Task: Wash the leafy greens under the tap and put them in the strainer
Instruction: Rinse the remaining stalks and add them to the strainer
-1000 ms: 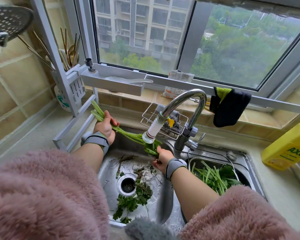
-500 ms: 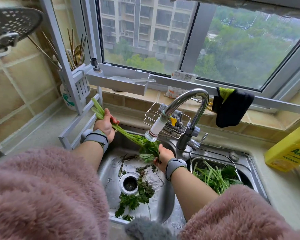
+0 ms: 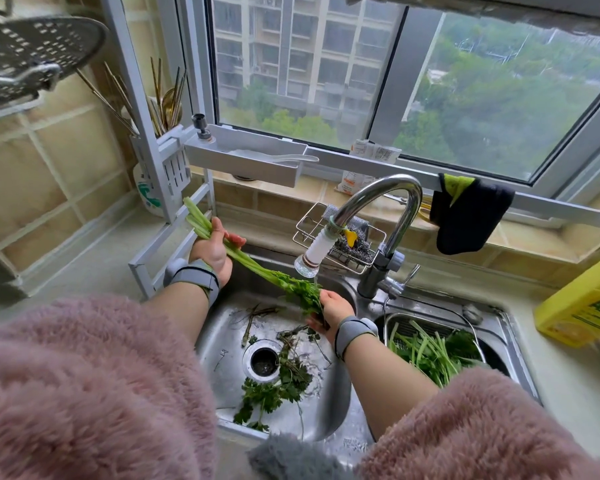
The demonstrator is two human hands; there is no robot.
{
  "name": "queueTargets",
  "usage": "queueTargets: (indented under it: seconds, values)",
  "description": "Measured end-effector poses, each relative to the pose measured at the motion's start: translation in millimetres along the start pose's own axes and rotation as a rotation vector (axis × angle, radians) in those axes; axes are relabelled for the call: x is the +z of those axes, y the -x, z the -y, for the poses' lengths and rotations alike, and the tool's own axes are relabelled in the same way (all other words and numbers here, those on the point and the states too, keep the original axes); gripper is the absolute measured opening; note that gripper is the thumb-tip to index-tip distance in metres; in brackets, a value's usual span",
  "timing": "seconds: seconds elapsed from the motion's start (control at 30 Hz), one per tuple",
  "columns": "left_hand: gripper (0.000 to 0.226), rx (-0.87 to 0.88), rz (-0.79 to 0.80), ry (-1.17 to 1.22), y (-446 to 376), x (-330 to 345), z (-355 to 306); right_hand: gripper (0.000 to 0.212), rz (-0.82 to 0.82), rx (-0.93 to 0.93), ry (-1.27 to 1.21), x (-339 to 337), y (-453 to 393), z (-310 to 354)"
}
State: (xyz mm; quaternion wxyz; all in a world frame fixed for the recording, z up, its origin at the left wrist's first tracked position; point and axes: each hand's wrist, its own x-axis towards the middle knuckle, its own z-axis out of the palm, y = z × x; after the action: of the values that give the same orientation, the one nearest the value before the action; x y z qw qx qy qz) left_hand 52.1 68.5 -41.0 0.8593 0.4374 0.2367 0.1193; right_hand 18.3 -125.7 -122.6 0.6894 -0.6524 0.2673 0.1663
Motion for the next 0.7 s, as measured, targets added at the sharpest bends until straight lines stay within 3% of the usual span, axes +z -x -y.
queueTargets:
  seconds: [0.3, 0.53, 0.7]
  values:
    - [0.041, 0.002, -0.007, -0.045, 21.6, -16.2, 14.9, 0.024, -0.007, 0.089, 0.236, -12.3, 11.3, -16.2]
    - [0.042, -0.038, 0.065, -0.095, 27.3, -31.5, 11.2, 0.027, -0.092, -0.203, 0.317, -19.2, 37.0, -24.9]
    - [0.042, -0.048, 0.125, -0.195, 41.5, -48.6, 4.4, 0.032, -0.127, -0.193, 0.440, -5.7, 59.3, -41.1]
